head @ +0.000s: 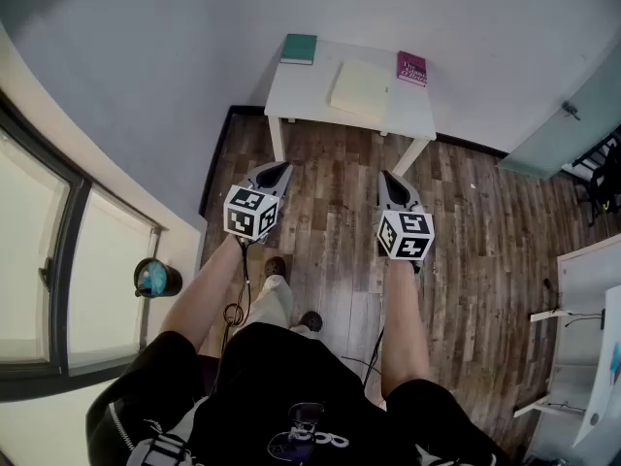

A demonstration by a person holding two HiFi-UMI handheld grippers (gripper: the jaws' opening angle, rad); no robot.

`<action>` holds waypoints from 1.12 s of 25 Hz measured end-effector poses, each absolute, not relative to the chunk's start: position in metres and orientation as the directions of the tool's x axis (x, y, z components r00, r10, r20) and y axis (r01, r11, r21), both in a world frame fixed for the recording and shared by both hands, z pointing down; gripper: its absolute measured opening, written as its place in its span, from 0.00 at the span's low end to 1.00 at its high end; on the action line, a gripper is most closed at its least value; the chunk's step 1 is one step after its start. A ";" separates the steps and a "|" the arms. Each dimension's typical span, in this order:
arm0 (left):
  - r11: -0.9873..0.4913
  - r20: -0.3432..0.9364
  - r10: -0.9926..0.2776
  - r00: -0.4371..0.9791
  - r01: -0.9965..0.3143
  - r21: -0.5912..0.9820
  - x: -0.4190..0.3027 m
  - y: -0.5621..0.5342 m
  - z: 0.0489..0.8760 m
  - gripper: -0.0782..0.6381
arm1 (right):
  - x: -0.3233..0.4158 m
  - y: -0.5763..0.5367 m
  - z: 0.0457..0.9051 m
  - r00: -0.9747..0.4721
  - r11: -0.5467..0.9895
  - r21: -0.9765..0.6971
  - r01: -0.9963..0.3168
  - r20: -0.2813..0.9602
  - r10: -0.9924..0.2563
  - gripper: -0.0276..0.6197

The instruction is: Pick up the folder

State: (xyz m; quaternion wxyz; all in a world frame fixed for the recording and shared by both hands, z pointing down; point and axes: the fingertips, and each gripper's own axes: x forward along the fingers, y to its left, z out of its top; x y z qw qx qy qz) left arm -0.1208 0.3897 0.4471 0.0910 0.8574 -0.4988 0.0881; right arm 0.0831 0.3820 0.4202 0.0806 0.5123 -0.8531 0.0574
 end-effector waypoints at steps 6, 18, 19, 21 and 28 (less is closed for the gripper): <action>-0.497 0.208 -0.836 0.507 -0.862 0.103 -0.114 0.393 0.441 0.14 | 0.083 0.386 0.423 -0.451 0.464 0.012 -0.886 0.211 -0.867 0.08; -0.543 0.148 -0.813 0.564 -0.825 0.157 -0.132 0.325 0.443 0.14 | 0.052 0.333 0.434 -0.455 0.478 0.035 -0.878 0.254 -0.854 0.08; -0.547 0.133 -0.812 0.568 -0.821 0.165 -0.134 0.316 0.441 0.14 | 0.051 0.324 0.434 -0.447 0.469 0.035 -0.882 0.253 -0.858 0.08; -0.557 0.126 -0.805 0.580 -0.812 0.175 -0.137 0.295 0.440 0.14 | 0.049 0.306 0.433 -0.429 0.451 0.035 -0.892 0.250 -0.868 0.08; -0.618 0.133 -0.752 0.645 -0.761 0.196 -0.146 0.228 0.443 0.14 | 0.035 0.236 0.432 -0.390 0.405 0.017 -0.914 0.239 -0.889 0.08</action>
